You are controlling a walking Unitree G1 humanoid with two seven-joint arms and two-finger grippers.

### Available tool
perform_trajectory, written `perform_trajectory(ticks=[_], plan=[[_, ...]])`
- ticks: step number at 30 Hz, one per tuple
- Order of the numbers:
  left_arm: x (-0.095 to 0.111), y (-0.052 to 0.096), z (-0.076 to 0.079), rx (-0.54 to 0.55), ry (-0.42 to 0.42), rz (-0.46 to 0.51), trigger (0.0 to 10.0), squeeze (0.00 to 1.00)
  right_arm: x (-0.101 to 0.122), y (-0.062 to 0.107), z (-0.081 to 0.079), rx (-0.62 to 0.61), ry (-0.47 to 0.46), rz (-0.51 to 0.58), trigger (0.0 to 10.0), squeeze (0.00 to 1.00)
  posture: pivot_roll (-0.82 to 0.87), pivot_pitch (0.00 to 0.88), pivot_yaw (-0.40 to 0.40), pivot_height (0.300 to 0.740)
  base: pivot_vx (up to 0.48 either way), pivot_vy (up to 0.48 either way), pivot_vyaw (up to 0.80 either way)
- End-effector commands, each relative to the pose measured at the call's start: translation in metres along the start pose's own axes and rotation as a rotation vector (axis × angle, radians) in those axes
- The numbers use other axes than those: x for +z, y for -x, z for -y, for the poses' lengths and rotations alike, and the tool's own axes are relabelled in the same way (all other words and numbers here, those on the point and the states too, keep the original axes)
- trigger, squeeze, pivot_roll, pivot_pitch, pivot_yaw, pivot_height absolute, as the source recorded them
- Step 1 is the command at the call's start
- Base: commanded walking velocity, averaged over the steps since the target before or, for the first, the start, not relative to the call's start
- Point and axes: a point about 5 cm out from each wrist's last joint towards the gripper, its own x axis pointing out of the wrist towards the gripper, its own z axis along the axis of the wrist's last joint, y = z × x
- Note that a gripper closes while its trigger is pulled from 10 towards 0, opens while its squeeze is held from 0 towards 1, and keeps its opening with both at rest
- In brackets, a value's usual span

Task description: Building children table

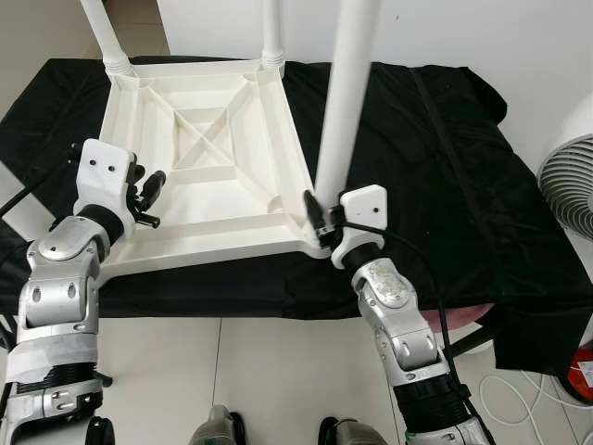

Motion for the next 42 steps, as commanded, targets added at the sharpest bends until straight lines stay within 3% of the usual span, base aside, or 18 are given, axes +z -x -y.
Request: perform_trajectory(ticks=[1,6,9,19,26,35,42], plan=[[0.0,0.0,-0.004,0.061,-0.021,0.002,10.0,0.0,-0.002,0.0,0.008,-0.056,0.025,-0.017,10.0,0.0,-0.07,0.121,0.033,0.74,0.0,0.0,0.0],[0.001,0.0,-0.005,0.051,-0.033,0.004,10.0,0.0,-0.002,-0.001,0.003,-0.04,0.019,-0.017,10.0,0.0,-0.06,0.122,0.034,0.74,0.0,0.0,0.0],[0.003,0.0,-0.008,0.045,-0.046,0.005,10.0,0.0,-0.001,-0.003,-0.009,0.031,-0.003,-0.01,10.0,0.0,-0.06,0.121,0.039,0.74,0.0,0.0,0.0],[-0.001,0.005,-0.02,0.056,-0.063,-0.015,10.0,0.0,0.001,-0.005,-0.026,0.14,-0.015,0.0,10.0,0.0,-0.06,0.125,0.04,0.74,0.0,0.0,0.0],[-0.024,0.022,-0.053,0.096,-0.141,-0.086,10.0,0.0,-0.001,-0.009,-0.047,0.26,-0.021,-0.003,10.0,0.0,-0.05,0.129,0.036,0.74,0.0,0.0,0.0],[-0.035,0.035,-0.077,0.186,-0.14,-0.137,10.0,0.0,-0.003,-0.014,-0.057,0.314,-0.019,-0.001,10.0,0.0,-0.05,0.13,0.035,0.74,0.0,0.0,0.0],[-0.031,0.038,-0.07,0.185,-0.115,-0.1,10.0,0.0,-0.005,-0.017,-0.055,0.27,-0.029,0.001,10.0,0.0,-0.04,0.128,0.019,0.74,0.0,0.0,0.0]])
